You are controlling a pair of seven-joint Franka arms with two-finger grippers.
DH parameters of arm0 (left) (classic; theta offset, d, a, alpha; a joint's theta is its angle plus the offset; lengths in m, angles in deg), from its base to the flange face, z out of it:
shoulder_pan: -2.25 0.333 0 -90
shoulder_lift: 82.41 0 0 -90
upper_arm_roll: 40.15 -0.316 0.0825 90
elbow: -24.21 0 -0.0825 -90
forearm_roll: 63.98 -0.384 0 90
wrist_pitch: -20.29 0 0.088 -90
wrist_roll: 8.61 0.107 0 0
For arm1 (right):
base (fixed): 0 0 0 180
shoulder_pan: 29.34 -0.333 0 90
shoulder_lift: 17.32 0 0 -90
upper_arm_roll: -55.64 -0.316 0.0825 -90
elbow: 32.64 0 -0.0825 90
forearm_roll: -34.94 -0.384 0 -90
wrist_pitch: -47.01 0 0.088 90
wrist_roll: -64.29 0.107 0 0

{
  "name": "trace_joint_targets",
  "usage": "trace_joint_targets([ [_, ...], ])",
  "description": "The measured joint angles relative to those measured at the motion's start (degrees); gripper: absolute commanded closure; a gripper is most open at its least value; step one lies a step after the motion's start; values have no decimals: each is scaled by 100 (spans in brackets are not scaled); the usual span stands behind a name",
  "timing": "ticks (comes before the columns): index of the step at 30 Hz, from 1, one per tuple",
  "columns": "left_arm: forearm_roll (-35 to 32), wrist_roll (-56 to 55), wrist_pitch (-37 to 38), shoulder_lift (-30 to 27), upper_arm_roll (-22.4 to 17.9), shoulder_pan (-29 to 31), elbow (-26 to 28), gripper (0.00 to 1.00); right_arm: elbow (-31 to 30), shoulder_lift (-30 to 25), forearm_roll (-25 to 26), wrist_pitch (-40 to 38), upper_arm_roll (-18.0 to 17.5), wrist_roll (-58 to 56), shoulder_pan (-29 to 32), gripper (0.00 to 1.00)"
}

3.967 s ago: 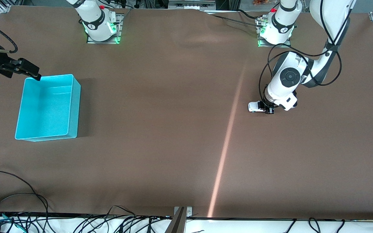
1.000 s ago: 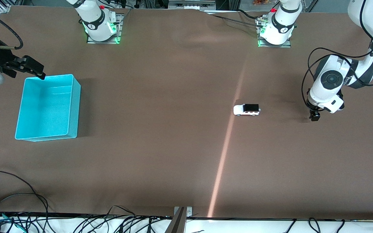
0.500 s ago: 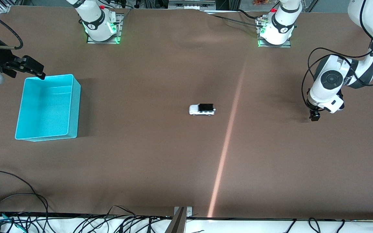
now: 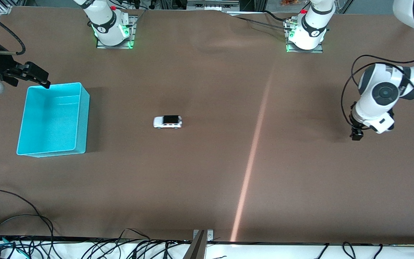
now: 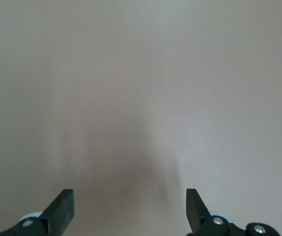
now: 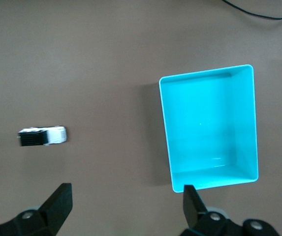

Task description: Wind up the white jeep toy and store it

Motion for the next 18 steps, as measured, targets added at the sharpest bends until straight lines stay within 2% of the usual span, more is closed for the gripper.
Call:
trace_joint_targets([
  [11, 141, 455, 471, -12, 227, 23, -312, 0, 0, 2, 0, 0, 5, 0, 2, 0],
  [18, 812, 1650, 1388, -20, 370, 25, -1137, 0, 0, 2, 0, 0, 10, 1, 4, 0],
])
